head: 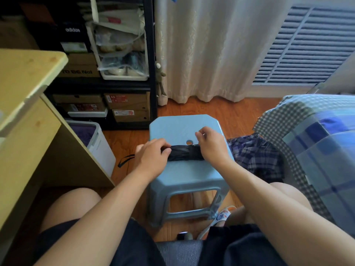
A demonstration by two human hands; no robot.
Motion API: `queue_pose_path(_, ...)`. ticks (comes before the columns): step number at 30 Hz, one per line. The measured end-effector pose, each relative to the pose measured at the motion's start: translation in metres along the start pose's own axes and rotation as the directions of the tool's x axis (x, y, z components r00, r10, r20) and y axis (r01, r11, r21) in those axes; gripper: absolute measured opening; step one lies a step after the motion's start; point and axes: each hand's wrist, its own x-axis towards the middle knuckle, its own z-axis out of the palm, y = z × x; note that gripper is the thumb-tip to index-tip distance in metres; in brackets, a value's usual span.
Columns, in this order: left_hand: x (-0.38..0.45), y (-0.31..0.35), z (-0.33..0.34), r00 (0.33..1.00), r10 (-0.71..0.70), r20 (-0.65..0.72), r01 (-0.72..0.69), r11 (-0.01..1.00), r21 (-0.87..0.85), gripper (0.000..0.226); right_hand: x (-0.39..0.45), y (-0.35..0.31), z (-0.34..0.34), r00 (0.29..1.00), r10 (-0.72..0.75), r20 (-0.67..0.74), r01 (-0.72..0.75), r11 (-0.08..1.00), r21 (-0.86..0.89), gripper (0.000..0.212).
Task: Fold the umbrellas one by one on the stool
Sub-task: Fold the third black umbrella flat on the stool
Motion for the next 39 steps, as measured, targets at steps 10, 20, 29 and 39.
queue_pose_path(10, 0.002, 0.000, 0.002, 0.998, -0.065, -0.010, 0.064, 0.998, -0.028, 0.020, -0.006, 0.038, -0.022, 0.973, -0.190, 0.131, 0.191, 0.982, 0.009, 0.012)
queue_pose_path(20, 0.008, 0.013, 0.005, 0.987, -0.138, -0.081, 0.139, 0.990, 0.009, 0.011, 0.013, 0.019, 0.001, 0.992, 0.094, 0.082, -0.075, 0.976, -0.203, 0.044)
queue_pose_path(29, 0.007, -0.023, -0.018, 0.950, 0.204, 0.238, -0.234, 0.966, 0.109, 0.044, 0.016, 0.020, -0.010, 0.980, -0.025, 0.199, 0.047, 0.993, -0.109, 0.012)
queue_pose_path(39, 0.016, -0.007, -0.024, 0.921, 0.101, 0.377, -0.242, 0.906, 0.347, 0.036, -0.001, 0.047, -0.060, 0.977, 0.099, 0.191, -0.107, 0.994, 0.033, 0.043)
